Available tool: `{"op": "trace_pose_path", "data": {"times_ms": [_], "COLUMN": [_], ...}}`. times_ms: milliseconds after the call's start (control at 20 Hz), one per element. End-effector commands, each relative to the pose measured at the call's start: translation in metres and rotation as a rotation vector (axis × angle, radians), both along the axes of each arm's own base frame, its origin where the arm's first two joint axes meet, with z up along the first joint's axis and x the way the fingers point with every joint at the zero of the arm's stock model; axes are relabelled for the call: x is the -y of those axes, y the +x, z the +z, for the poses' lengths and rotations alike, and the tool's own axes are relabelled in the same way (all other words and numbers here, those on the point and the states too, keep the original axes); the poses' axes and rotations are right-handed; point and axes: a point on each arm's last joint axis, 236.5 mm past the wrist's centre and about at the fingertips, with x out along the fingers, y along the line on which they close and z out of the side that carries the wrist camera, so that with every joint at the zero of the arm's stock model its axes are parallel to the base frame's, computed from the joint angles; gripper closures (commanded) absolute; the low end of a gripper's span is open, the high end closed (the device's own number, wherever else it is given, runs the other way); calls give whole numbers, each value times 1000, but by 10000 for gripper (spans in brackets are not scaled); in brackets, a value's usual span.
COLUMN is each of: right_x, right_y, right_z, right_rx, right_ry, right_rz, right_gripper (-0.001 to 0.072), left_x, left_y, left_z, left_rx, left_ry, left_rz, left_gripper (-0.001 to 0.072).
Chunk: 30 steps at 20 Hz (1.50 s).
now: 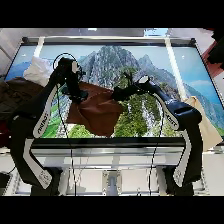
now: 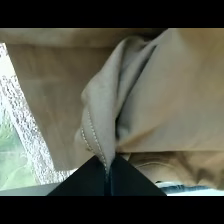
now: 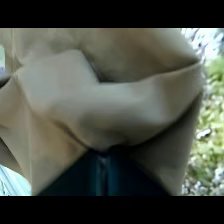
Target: Fold the shirts.
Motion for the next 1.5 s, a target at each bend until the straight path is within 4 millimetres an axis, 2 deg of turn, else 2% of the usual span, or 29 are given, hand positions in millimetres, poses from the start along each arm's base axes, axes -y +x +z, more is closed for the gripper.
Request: {"op": "trace_pose_path", "data": {"times_ms": [0, 100, 200, 300, 450, 500, 600, 700, 800, 850, 900, 950, 1000, 1050, 1100, 1150, 1250, 1350, 1450], "right_x": [-15, -12, 4, 34, 90, 108, 141, 173, 199, 205, 207, 206, 203, 196, 187, 176, 153, 130, 110], "right_y": [0, 9, 25, 44, 58, 57, 48, 31, 6, -9, -23, -34, -40, -43, -43, -42, -39, -40, -44], "right_z": [11, 33, 66, 107, 189, 219, 282, 347, 412, 444, 469, 486, 489, 482, 465, 443, 381, 303, 235], "right_rx": [42, 79, 157, 282, 490, 555, 693, 851, 1019, 1101, 1162, 1201, 1203, 1176, 1122, 1054, 876, 680, 530], "right_ry": [56, 77, 70, 0, -138, -176, -261, -366, -460, -476, -465, -451, -437, -411, -377, -342, -303, -305, -316], "right_rz": [31, 51, 66, 53, 10, -11, -54, -109, -183, -222, -250, -264, -258, -234, -199, -158, -57, 57, 135], "right_gripper": [681, 682, 684, 684, 685, 685, 685, 685, 686, 685, 686, 686, 686, 685, 685, 685, 685, 683, 680], "left_x": [3, 8, 18, 39, 74, 86, 109, 133, 150, 151, 147, 140, 128, 114, 102, 87, 69, 64, 63], "left_y": [10, 30, 53, 80, 100, 98, 81, 52, 24, 16, 11, 11, 15, 21, 26, 30, 29, 28, 27], "left_z": [0, 8, 35, 90, 201, 241, 312, 365, 405, 418, 425, 422, 411, 391, 369, 339, 278, 225, 174], "left_rx": [44, 141, 264, 441, 729, 832, 990, 1085, 1168, 1203, 1224, 1224, 1204, 1164, 1119, 1053, 896, 764, 661], "left_ry": [-15, -40, -90, -200, -398, -474, -610, -726, -797, -801, -790, -750, -687, -605, -531, -436, -298, -230, -183], "left_rz": [-12, -12, 9, 12, 0, -5, -42, -126, -201, -220, -226, -224, -197, -160, -136, -107, -92, -97, -104], "left_gripper": [695, 695, 695, 695, 695, 696, 696, 696, 696, 696, 696, 696, 696, 696, 696, 696, 696, 695, 695]}}
